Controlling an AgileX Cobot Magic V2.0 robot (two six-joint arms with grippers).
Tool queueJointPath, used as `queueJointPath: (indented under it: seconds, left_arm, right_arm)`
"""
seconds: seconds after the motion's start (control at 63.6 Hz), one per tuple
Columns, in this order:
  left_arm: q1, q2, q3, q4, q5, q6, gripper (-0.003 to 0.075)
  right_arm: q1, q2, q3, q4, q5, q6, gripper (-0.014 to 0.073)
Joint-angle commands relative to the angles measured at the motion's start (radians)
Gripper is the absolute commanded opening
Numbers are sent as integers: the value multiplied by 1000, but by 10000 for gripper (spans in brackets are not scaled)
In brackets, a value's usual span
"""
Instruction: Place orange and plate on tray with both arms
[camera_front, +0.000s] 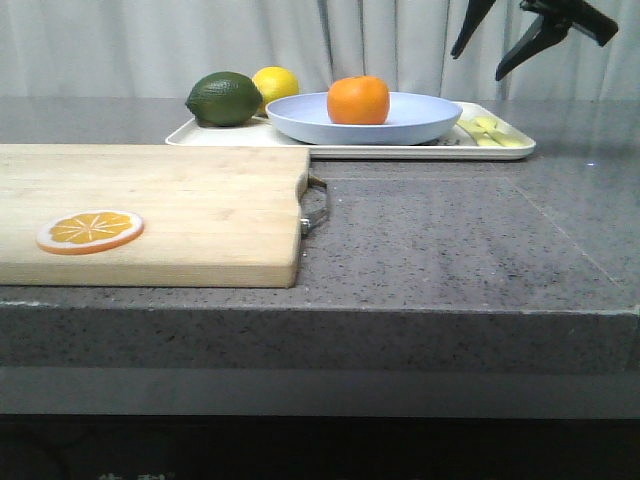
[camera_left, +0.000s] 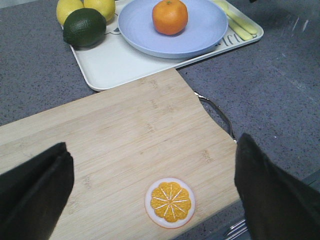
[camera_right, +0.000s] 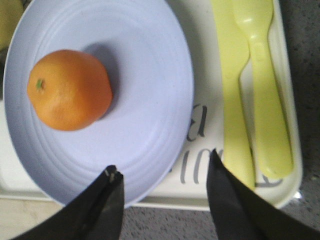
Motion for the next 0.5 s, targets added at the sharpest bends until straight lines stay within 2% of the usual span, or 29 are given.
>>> queueJointPath:
  seconds: [0.0, 0.141, 0.314, 0.487]
  left_arm:
    - [4, -3, -25, 0, -71, -8, 631]
    - [4, -3, -25, 0, -73, -8, 630]
    - [4, -3, -25, 0, -73, -8, 630]
    - [4, -3, -25, 0, -73, -8, 631]
  right_arm:
    - [-1, -112, -35, -15, 17, -101, 402]
    - [3, -186, -34, -52, 75, -183, 402]
    - [14, -266, -30, -143, 175, -183, 402]
    - [70, -391, 56, -253, 167, -183, 402]
